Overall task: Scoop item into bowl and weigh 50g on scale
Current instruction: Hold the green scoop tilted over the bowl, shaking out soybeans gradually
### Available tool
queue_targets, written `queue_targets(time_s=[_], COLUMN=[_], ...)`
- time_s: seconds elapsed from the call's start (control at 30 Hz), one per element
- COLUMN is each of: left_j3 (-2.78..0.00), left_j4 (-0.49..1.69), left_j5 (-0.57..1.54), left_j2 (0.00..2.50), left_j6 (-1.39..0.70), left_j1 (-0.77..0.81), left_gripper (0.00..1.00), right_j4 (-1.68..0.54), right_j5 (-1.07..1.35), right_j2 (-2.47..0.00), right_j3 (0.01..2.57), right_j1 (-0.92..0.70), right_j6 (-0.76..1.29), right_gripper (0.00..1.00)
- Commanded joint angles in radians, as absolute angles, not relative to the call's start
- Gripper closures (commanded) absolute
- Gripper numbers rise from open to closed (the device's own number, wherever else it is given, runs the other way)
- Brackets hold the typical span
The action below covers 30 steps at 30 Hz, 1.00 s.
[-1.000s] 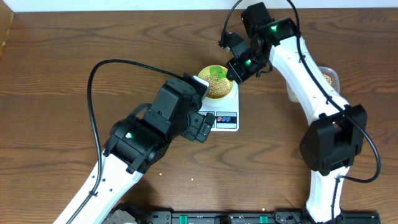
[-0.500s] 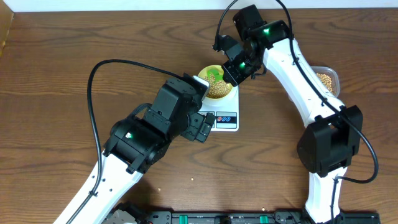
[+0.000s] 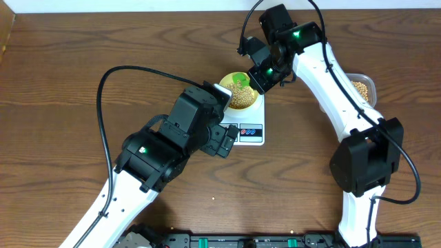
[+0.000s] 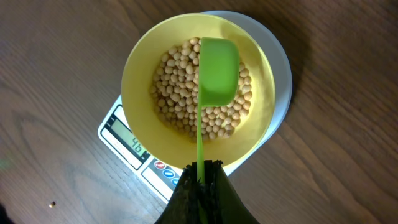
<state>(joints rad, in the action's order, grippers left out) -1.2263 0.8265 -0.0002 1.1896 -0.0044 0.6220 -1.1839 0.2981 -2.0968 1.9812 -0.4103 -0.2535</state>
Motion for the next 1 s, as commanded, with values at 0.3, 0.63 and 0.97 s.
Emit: queue_targets(time_s=[0.3, 0.63, 0.97], left_j3=[-1.238, -1.238, -1.238], left_j4=[0.826, 0.827, 0.826], left_j5=[-0.012, -0.012, -0.012], left_j2=[1.195, 1.195, 1.195], left_j6=[-0.020, -0.020, -0.020], left_j1=[0.618, 0.618, 0.618], left_gripper=[0.01, 0.01, 0.01], right_j4=[-1.185, -1.192, -1.193], right_j5=[0.289, 0.266, 0.237], right_j2=[-2.059, -2.059, -2.040], right_j3=[2.003, 2.003, 2.003], right_j1=[-0.425, -0.429, -0.440], right_j6=[-0.258, -0.266, -0.270], right_gripper=[0.99, 0.99, 0.99])
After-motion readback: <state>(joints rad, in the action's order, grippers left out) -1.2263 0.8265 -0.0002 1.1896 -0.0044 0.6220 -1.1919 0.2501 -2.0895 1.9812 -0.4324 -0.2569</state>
